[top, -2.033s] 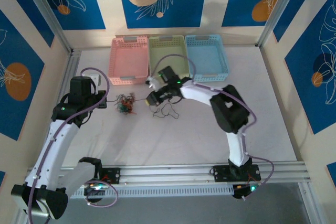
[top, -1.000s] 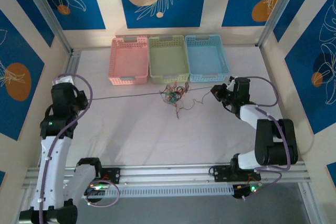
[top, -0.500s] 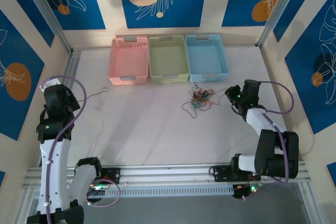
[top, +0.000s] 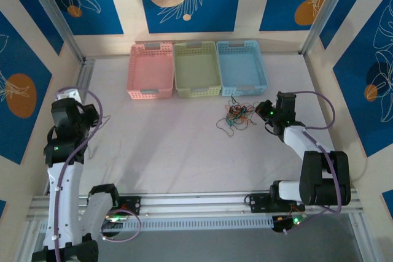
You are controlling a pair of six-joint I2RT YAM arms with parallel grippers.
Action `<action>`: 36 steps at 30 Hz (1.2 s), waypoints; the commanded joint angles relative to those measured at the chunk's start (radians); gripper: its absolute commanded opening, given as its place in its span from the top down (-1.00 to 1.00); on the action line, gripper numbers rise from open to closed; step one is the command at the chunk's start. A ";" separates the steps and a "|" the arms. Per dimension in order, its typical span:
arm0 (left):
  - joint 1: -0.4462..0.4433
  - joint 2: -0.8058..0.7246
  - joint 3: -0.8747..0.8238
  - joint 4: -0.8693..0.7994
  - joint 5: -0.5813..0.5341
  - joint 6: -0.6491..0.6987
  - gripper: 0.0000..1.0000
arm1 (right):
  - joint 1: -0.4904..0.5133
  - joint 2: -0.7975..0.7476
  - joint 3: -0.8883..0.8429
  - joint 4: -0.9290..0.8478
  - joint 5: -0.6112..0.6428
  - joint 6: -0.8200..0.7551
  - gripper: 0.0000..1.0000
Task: Untangle the cables
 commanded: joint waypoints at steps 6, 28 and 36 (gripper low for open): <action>0.003 0.013 0.118 0.083 0.293 -0.141 1.00 | 0.012 0.007 0.045 0.016 0.005 -0.045 1.00; -0.032 0.490 0.479 0.472 0.469 -0.501 1.00 | 0.038 0.025 0.075 -0.006 0.016 -0.071 1.00; -0.148 0.654 0.617 0.452 0.383 -0.374 1.00 | 0.040 0.034 0.085 -0.011 0.013 -0.075 1.00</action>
